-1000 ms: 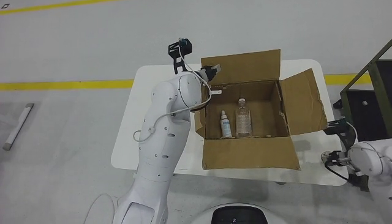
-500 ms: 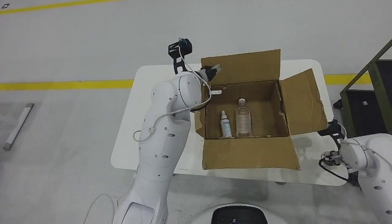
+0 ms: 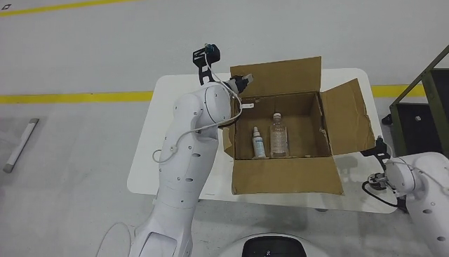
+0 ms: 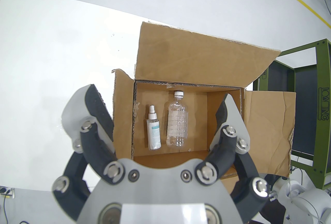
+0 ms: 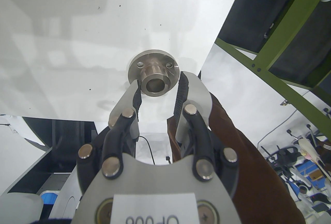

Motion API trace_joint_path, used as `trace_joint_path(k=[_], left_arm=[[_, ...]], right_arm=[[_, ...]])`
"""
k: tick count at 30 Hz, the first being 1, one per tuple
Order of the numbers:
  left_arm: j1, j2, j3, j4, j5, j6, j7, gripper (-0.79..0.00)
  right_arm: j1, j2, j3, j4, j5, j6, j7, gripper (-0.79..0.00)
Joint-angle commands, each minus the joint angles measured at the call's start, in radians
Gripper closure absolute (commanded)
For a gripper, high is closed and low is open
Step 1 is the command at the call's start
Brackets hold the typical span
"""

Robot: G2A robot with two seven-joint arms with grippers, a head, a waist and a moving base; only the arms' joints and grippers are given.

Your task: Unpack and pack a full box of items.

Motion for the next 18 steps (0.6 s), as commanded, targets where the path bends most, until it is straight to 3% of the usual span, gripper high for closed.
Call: trace_joint_path(k=[1,5,10,11,13,18], left_arm=[[0.0,0.0,0.0,0.0,0.0,0.0,0.0,-0.785],[0.0,0.0,0.0,0.0,0.0,0.0,0.0,-0.785],[0.0,0.0,0.0,0.0,0.0,0.0,0.0,-0.785],[0.0,0.0,0.0,0.0,0.0,0.0,0.0,-0.785],[0.0,0.0,0.0,0.0,0.0,0.0,0.0,-0.785],[0.0,0.0,0.0,0.0,0.0,0.0,0.0,-0.785]], right_arm=[[0.003,0.0,-0.004,0.008,0.002,0.001,-0.003,-0.317],[0.011,0.0,-0.01,0.023,0.009,0.0,-0.009,-0.308],[0.02,0.001,-0.014,0.046,0.014,-0.002,-0.016,-0.234],[0.022,0.002,-0.016,0.05,0.012,-0.002,-0.017,-0.191],[0.025,0.002,-0.017,0.054,0.014,-0.002,-0.018,0.0],[0.04,0.005,0.025,0.02,0.059,0.017,-0.01,0.0]])
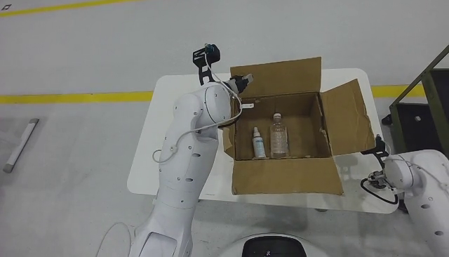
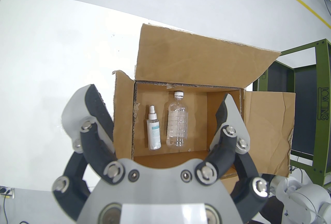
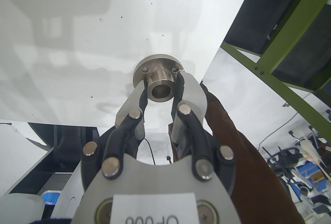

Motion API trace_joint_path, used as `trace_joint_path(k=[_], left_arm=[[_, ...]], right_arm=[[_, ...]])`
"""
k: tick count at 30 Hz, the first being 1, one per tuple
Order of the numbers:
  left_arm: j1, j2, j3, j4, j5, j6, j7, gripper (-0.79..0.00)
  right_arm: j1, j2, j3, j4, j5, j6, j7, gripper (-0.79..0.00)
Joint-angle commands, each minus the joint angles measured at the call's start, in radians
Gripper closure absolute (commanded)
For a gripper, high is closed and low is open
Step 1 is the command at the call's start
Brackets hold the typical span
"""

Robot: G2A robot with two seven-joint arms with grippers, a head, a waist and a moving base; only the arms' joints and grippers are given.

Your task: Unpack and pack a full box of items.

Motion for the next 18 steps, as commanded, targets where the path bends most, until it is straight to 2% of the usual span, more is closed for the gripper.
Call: trace_joint_path(k=[1,7,11,14,18], left_arm=[[0.0,0.0,0.0,0.0,0.0,0.0,0.0,-0.785],[0.0,0.0,0.0,0.0,0.0,0.0,0.0,-0.785],[0.0,0.0,0.0,0.0,0.0,0.0,0.0,-0.785],[0.0,0.0,0.0,0.0,0.0,0.0,0.0,-0.785],[0.004,0.0,0.0,-0.001,0.001,-0.003,0.007,-0.785]], right_arm=[[0.005,0.003,0.04,-0.031,0.039,0.012,0.005,0.0],[0.029,0.016,0.251,-0.149,0.258,0.065,0.023,0.0],[0.061,0.028,0.365,-0.269,0.321,0.09,0.015,0.0],[0.093,0.034,0.405,-0.352,0.387,0.108,0.005,0.0],[0.132,0.037,0.365,-0.429,0.488,0.098,-0.019,0.0]])
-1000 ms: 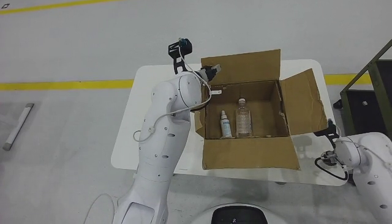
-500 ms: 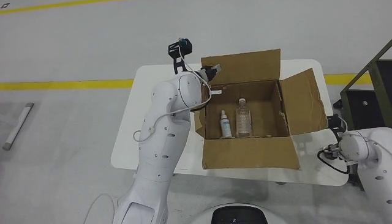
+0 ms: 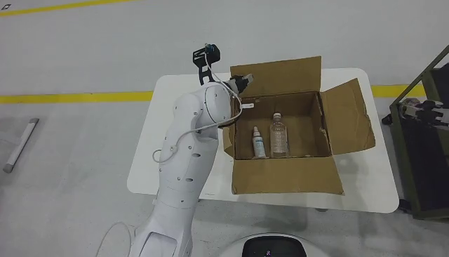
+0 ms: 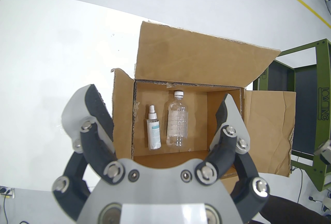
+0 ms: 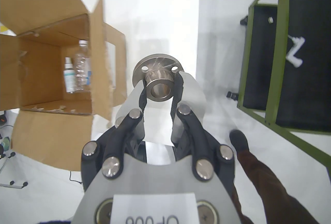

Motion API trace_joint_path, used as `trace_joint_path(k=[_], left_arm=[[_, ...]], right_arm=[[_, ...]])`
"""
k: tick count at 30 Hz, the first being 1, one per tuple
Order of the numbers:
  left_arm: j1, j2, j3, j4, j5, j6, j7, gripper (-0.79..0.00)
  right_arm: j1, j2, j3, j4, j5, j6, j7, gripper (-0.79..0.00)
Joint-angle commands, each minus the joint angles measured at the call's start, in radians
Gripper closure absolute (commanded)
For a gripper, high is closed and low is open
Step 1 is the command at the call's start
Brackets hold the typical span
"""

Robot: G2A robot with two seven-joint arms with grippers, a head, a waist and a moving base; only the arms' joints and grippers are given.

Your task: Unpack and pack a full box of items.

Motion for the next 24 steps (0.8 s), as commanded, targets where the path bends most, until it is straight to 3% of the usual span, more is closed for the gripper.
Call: trace_joint_path(k=[1,8,11,17,21,24], left_arm=[[0.016,0.002,0.002,-0.005,0.009,-0.017,0.027,-0.785],[0.081,0.012,-0.037,-0.103,0.086,0.034,0.052,-0.785],[0.112,0.016,-0.053,-0.15,0.127,0.059,0.051,-0.785],[0.144,0.02,-0.068,-0.191,0.168,0.084,0.037,-0.785],[0.144,0.02,-0.068,-0.191,0.168,0.084,0.037,-0.785],[0.144,0.02,-0.068,-0.191,0.168,0.084,0.037,-0.785]], right_arm=[[0.017,0.001,-0.038,-0.021,0.055,0.002,-0.009,0.0],[0.086,-0.003,-0.306,-0.037,0.079,0.034,-0.062,0.0],[0.118,-0.009,-0.462,-0.006,0.008,0.047,-0.099,0.0],[0.191,-0.03,-0.747,0.17,-0.241,0.128,-0.165,0.0],[0.243,-0.048,-0.855,0.306,-0.372,0.226,-0.209,0.0],[0.266,-0.062,-0.891,0.375,-0.363,0.259,-0.221,0.0]])
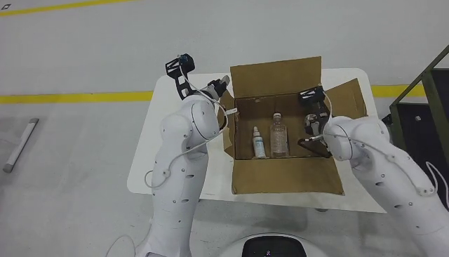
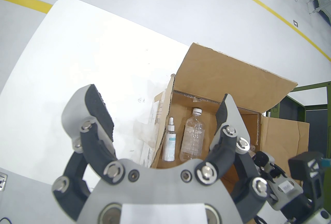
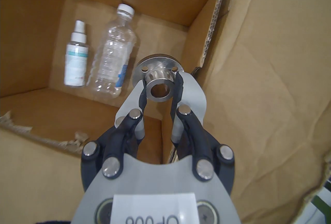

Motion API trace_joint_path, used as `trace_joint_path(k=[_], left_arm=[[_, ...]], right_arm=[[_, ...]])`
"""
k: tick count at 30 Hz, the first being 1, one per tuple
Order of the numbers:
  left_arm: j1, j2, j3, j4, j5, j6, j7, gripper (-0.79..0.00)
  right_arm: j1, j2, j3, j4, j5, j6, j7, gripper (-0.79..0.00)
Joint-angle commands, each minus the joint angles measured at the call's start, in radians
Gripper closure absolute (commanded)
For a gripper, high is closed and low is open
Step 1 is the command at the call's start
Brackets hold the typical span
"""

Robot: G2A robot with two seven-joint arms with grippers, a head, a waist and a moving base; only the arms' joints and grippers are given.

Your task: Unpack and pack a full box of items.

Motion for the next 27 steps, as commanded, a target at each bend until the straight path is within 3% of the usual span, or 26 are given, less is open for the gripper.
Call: trace_joint_path(k=[1,12,13,14,17,18,19,23,27], left_arm=[[0.0,0.0,0.0,0.0,0.0,0.0,0.0,-0.785],[0.0,0.0,0.0,0.0,0.0,0.0,0.0,-0.785],[0.0,0.0,0.0,0.0,0.0,0.0,0.0,-0.785],[0.0,0.0,0.0,0.0,0.0,0.0,0.0,-0.785],[0.0,0.0,0.0,0.0,0.0,0.0,0.0,-0.785],[0.0,0.0,0.0,0.0,0.0,0.0,0.0,-0.785],[0.0,0.0,0.0,0.0,0.0,0.0,0.0,-0.785],[0.0,0.0,0.0,0.0,0.0,0.0,0.0,-0.785],[0.0,0.0,0.0,0.0,0.0,0.0,0.0,-0.785]], right_arm=[[0.016,-0.006,-0.022,0.053,0.01,0.001,-0.016,0.0],[0.055,-0.043,-0.1,0.207,0.076,-0.038,-0.085,0.0],[0.058,-0.046,-0.112,0.221,0.067,-0.045,-0.092,-0.058],[0.061,-0.049,-0.12,0.235,0.068,-0.048,-0.095,-0.191],[0.071,-0.058,-0.136,0.263,0.072,-0.049,-0.108,-0.342],[0.073,-0.06,-0.137,0.27,0.08,-0.049,-0.11,-0.486],[0.075,-0.062,-0.137,0.276,0.086,-0.054,-0.112,-0.785],[0.075,-0.063,-0.115,0.27,0.091,-0.054,-0.137,-0.785],[0.047,-0.054,-0.048,0.178,0.117,-0.068,-0.172,-0.785]])
